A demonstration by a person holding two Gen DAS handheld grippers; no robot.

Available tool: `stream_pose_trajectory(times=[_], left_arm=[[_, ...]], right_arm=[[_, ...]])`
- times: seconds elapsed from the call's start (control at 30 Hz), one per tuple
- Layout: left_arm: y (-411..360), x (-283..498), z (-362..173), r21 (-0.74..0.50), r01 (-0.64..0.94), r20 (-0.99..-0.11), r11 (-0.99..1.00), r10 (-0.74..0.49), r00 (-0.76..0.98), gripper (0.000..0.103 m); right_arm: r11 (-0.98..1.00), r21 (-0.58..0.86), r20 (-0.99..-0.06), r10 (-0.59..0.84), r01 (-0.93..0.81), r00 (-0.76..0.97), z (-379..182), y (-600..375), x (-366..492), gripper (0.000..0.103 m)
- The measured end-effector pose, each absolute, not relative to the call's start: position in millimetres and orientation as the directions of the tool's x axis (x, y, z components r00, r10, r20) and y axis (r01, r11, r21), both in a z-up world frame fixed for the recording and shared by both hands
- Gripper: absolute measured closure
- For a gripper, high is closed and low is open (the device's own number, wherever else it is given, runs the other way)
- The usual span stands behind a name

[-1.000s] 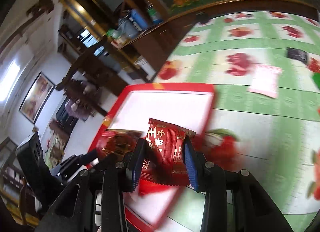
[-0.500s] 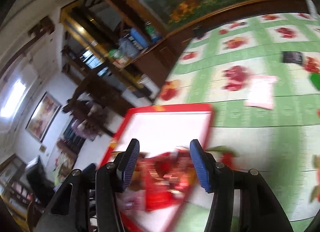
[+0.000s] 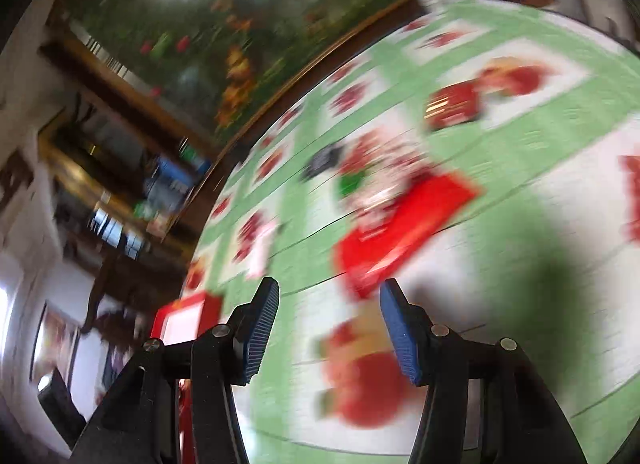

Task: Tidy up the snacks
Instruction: 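Grasp a red rectangular packet with the left tool while the right grasps a red gold-print bag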

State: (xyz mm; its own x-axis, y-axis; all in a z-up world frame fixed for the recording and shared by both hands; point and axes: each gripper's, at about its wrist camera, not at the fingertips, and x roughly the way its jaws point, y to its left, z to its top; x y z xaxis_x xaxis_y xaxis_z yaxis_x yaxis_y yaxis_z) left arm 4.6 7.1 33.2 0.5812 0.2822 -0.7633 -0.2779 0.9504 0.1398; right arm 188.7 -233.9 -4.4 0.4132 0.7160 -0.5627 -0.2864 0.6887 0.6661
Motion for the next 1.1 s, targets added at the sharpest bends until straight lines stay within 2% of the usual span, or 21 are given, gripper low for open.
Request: stream_pose_trajectory(times=[0.17, 0.27, 0.37, 0.6, 0.73, 0.83, 0.9, 1.0, 1.1], left_arm=[[-32.7, 62.5, 33.5, 0.129, -0.162, -0.769, 0.978, 0.202, 0.607, 0.030], [-46.8, 92.3, 33.1, 0.075, -0.103, -0.760, 0.992, 0.123, 0.639, 0.030], [-62.0, 126.0, 34.0, 0.018, -0.038, -0.739, 0.999, 0.039, 0.672, 0.030], [-89.6, 183.2, 30.1, 0.016, 0.082, -0.705, 0.996, -0.047, 0.707, 0.030], [-100.8, 213.8, 17.4, -0.030, 0.119, -0.726, 0.992, -0.104, 0.680, 0.030], [-105.5, 231.3, 2.7, -0.064, 0.113, -0.764, 0.992, -0.122, 0.634, 0.030], [-101.1, 233.7, -6.8, -0.136, 0.109, -0.771, 0.985, -0.174, 0.612, 0.030], [-99.2, 227.4, -5.5, -0.139, 0.110, -0.764, 0.984, -0.177, 0.620, 0.032], [-102.0, 217.1, -4.6, -0.098, 0.131, -0.776, 0.987, -0.158, 0.611, 0.044]], right_arm=[[0.678, 0.709, -0.539, 0.697, -0.193, 0.473, -5.6, -280.4, 226.6, 0.044], [0.705, 0.693, -0.562, 0.658, -0.149, 0.500, -2.2, -292.4, 256.3, 0.039], [0.722, 0.680, -0.581, 0.634, -0.123, 0.509, 0.3, -292.7, 287.1, 0.039], [0.791, 0.578, -0.615, 0.583, -0.200, 0.531, 10.7, -267.3, 346.0, 0.039], [0.809, 0.539, -0.628, 0.572, -0.234, 0.528, 5.4, -247.7, 373.5, 0.039], [0.820, 0.519, -0.671, 0.566, -0.242, 0.480, -12.1, -230.9, 385.1, 0.053], [0.819, 0.504, -0.688, 0.573, -0.276, 0.445, -20.8, -222.4, 381.8, 0.072], [0.814, 0.478, -0.703, 0.580, -0.331, 0.411, -20.2, -211.7, 372.0, 0.073], [0.771, 0.522, -0.696, 0.633, -0.366, 0.340, -22.8, -204.1, 363.1, 0.077]])
